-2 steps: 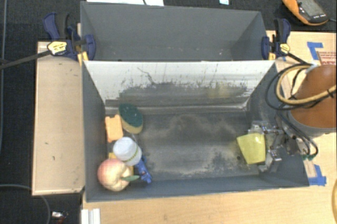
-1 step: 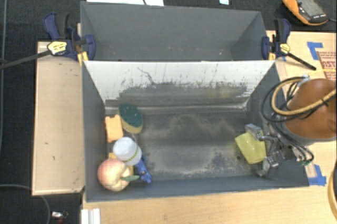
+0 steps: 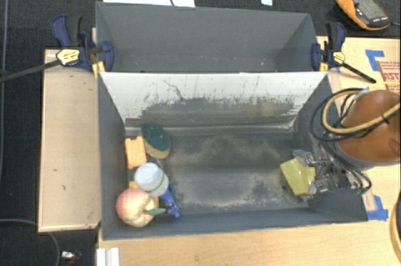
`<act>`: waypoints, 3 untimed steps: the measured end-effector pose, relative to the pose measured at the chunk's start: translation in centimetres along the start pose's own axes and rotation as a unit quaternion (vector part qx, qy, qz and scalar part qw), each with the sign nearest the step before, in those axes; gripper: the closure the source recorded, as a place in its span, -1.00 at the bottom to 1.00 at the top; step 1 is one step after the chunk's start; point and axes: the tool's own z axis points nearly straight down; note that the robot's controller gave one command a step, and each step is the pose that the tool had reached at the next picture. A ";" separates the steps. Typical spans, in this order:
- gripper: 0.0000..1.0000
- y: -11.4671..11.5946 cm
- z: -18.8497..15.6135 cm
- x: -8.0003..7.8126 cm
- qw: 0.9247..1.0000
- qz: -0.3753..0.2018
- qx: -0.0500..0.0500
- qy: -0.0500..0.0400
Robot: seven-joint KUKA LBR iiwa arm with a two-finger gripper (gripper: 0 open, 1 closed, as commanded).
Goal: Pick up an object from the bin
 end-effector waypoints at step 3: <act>1.00 0.0 -5.8 0.1 1.000 0.001 -0.002 0.005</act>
Offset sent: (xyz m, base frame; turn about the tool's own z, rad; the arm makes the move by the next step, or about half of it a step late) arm -0.0007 -0.0001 0.0368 0.0008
